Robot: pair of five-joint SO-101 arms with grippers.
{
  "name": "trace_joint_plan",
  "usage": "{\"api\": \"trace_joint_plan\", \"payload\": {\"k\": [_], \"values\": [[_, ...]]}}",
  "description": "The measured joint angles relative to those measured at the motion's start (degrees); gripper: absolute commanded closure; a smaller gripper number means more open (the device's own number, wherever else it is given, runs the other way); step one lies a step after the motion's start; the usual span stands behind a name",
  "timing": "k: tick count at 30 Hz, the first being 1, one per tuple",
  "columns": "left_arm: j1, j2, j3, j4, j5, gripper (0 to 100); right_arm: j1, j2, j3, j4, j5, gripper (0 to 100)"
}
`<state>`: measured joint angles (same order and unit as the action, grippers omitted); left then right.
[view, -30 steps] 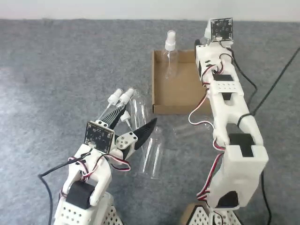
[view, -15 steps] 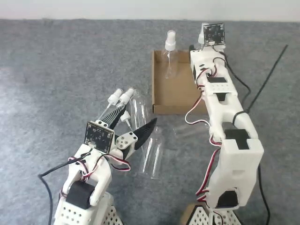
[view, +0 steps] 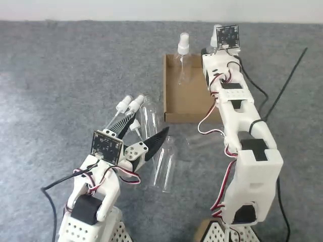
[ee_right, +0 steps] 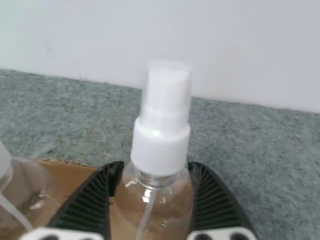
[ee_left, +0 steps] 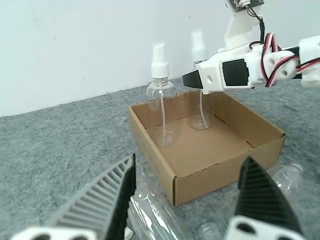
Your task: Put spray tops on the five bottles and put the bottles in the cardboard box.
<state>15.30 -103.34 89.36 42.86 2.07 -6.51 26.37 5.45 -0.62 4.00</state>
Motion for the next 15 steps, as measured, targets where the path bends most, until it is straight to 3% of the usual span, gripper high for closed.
{"api": "trace_joint_plan", "payload": {"k": [7, 15], "values": [[0.0, 0.0, 0.0, 0.0, 0.0, 69, 0.1, 0.0, 0.0, 0.0, 0.0, 98.7], [0.0, 0.0, 0.0, 0.0, 0.0, 69, 0.1, 0.0, 0.0, 0.0, 0.0, 85.3]]}}
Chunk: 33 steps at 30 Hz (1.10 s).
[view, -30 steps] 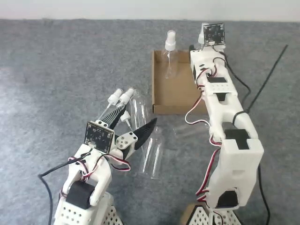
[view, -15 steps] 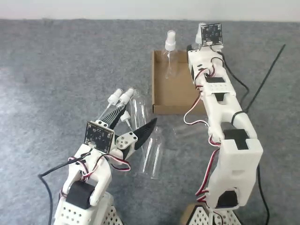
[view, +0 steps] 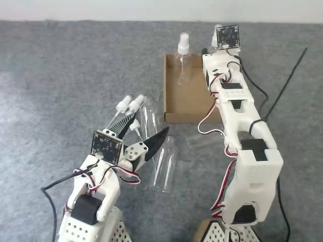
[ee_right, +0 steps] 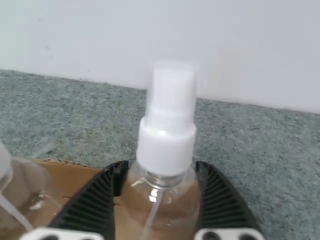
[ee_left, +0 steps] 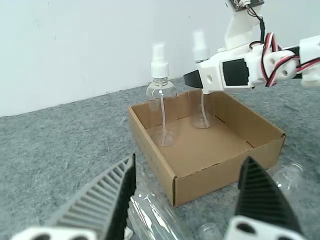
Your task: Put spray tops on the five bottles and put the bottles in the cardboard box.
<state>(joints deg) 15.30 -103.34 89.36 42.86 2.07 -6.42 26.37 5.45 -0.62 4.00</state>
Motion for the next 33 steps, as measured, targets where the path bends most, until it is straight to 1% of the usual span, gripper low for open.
{"api": "trace_joint_plan", "payload": {"k": [11, 13, 16, 18, 23, 33], "values": [[0.0, 0.0, 0.0, 0.0, 0.0, 69, 0.0, 0.0, 0.0, 0.0, 0.0, 84.7], [0.0, 0.0, 0.0, 0.0, 0.0, 69, 0.0, 0.0, 0.0, 0.0, 0.0, 81.2], [0.0, 0.0, 0.0, 0.0, 0.0, 69, 0.0, 0.0, 0.0, 0.0, 0.0, 72.4], [0.0, 0.0, 0.0, 0.0, 0.0, 69, 0.0, 0.0, 0.0, 0.2, 0.0, 68.6], [0.0, 0.0, 0.0, 0.0, 0.0, 69, 0.0, 0.0, 0.0, 1.8, 0.0, 71.0], [0.0, 0.0, 0.0, 0.0, 0.0, 69, -0.6, 0.0, 0.0, 1.9, 0.0, 71.2]]}}
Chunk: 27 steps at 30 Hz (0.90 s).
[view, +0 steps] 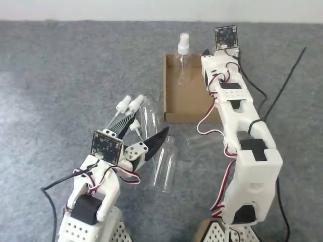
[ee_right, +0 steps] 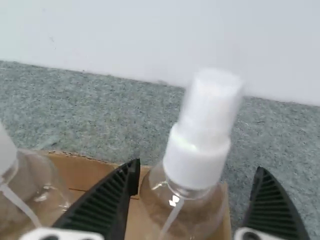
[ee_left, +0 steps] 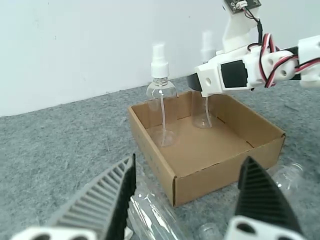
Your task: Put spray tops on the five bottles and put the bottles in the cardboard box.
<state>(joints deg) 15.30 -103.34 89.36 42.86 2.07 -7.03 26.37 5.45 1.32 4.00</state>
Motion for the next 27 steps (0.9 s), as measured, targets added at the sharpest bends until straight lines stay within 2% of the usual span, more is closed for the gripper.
{"api": "trace_joint_plan", "payload": {"k": [8, 27], "values": [[0.0, 0.0, 0.0, 0.0, 0.0, 69, 0.1, 0.0, -2.5, 1.5, 0.0, 71.2], [0.0, 0.0, 1.1, -1.5, -0.4, 69, 0.0, 0.0, -21.8, 19.8, 0.0, 71.3]]}}
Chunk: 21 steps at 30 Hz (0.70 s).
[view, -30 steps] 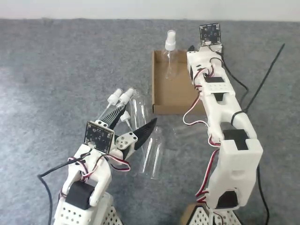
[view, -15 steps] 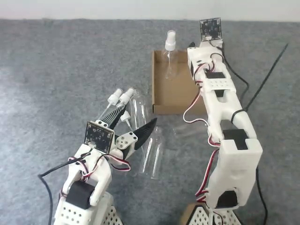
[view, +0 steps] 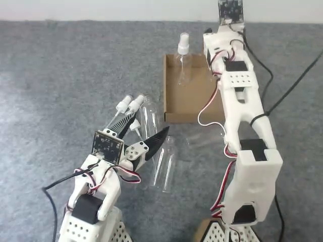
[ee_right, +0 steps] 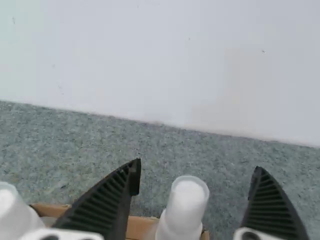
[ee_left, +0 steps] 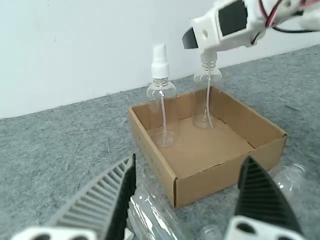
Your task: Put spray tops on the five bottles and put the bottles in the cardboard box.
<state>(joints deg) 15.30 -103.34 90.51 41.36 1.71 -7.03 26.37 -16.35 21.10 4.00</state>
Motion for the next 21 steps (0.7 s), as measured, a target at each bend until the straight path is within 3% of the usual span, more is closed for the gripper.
{"api": "trace_joint_plan", "payload": {"k": [6, 21], "values": [[0.0, 0.0, 0.0, 0.0, 0.0, 69, 0.0, -2.1, -5.5, 8.0, 0.0, 71.3], [0.0, 0.0, 0.0, 0.0, 0.0, 69, -1.3, -24.5, -6.9, 31.8, 0.0, 71.3]]}}
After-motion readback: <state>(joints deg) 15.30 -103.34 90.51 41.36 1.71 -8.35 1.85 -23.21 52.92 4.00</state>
